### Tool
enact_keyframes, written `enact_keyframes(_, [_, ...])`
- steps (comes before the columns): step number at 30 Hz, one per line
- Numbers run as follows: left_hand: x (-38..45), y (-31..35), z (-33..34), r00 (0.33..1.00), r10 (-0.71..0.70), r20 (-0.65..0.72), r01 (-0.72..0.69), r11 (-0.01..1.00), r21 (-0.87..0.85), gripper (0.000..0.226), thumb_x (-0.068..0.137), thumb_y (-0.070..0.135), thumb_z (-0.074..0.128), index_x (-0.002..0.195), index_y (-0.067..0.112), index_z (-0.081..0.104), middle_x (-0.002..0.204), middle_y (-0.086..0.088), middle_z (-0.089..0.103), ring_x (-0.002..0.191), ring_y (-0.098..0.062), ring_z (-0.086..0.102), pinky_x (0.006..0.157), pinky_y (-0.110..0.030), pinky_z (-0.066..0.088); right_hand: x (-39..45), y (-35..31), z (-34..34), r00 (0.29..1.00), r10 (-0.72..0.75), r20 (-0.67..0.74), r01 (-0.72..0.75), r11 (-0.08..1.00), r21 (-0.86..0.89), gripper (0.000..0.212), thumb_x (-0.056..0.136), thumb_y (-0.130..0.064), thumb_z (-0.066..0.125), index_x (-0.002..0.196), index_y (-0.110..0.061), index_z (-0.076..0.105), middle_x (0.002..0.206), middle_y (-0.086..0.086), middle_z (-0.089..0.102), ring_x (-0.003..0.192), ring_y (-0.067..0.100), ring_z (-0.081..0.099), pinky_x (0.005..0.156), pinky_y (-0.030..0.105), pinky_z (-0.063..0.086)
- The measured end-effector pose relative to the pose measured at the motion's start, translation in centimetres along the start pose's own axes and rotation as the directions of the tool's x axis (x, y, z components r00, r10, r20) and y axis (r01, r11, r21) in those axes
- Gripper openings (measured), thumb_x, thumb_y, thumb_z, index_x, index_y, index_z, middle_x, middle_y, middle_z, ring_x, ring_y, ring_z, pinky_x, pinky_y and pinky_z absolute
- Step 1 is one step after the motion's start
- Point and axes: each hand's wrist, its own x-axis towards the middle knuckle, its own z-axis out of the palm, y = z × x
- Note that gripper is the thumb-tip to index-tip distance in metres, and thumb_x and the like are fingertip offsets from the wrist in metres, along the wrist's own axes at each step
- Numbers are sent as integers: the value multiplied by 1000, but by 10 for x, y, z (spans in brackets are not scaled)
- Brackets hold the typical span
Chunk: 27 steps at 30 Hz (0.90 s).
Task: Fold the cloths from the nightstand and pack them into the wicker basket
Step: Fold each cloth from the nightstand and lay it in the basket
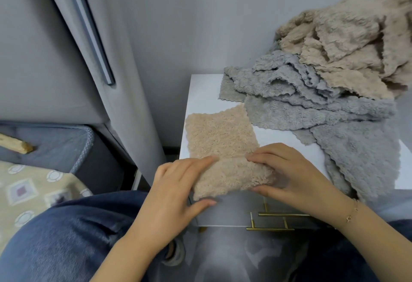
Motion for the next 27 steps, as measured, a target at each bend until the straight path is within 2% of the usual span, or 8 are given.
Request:
enact_keyframes(4, [-2,2,3,997,63,-48,-62,998,25,50,84,40,59,132,38,46,117,18,52,109,-4,49,103,-18,21,-4,-2,-6,1000,-15,8,15,999,32,49,80,-56,64,122,-34,59,115,-26,54,110,-1,51,95,17,38])
enact_keyframes(7, [-2,2,3,996,10,-94,-19,996,-87,40,82,43,62,122,39,57,120,20,51,113,-5,50,105,-23,25,-2,-4,-9,999,5,-34,-2,997,83,44,79,-56,65,110,-25,71,105,-21,61,102,5,56,89,22,44])
enact_keyframes(11, [-1,9,0,992,-102,-74,77,955,-287,35,80,53,65,111,36,66,119,17,53,117,-13,49,99,-38,39,4,-10,-15,998,60,9,-60,987,148,22,80,-53,65,93,-36,70,98,-20,61,99,9,57,86,21,44])
enact_keyframes(15, [5,13,-5,977,-206,-59,158,880,-449,27,78,57,66,96,37,69,101,12,60,104,-16,55,89,-24,44,11,-12,-16,986,131,100,-154,950,271,39,83,-58,57,83,-22,74,87,-9,65,91,12,58,81,28,44])
enact_keyframes(18, [8,12,-8,957,-283,-57,223,850,-476,29,76,58,65,100,42,68,101,13,65,102,-14,57,86,-24,45,17,-10,-13,979,174,110,-198,941,275,60,84,-66,48,75,-9,65,70,6,59,74,19,54,72,40,41])
enact_keyframes(20, [9,9,-8,923,-379,-70,296,815,-498,35,73,62,63,98,39,67,96,10,66,97,-12,59,85,-26,45,20,-10,-11,970,234,73,-245,928,281,62,83,-70,46,81,-11,66,73,10,62,72,22,57,71,42,44])
enact_keyframes(23, [13,3,-6,885,-461,-65,365,774,-518,41,72,65,62,85,26,67,77,12,58,81,-9,56,74,-15,41,23,-8,-6,953,304,5,-294,916,274,56,83,-71,44,73,-19,62,63,0,58,62,13,54,60,31,42])
enact_keyframes(27, [23,6,-5,837,-545,-41,432,706,-562,33,74,57,69,58,30,57,59,16,48,62,-3,44,62,-10,36,25,-5,-1,954,287,-86,-289,957,-4,56,88,-69,37,52,-27,28,46,-7,31,53,9,38,59,21,24])
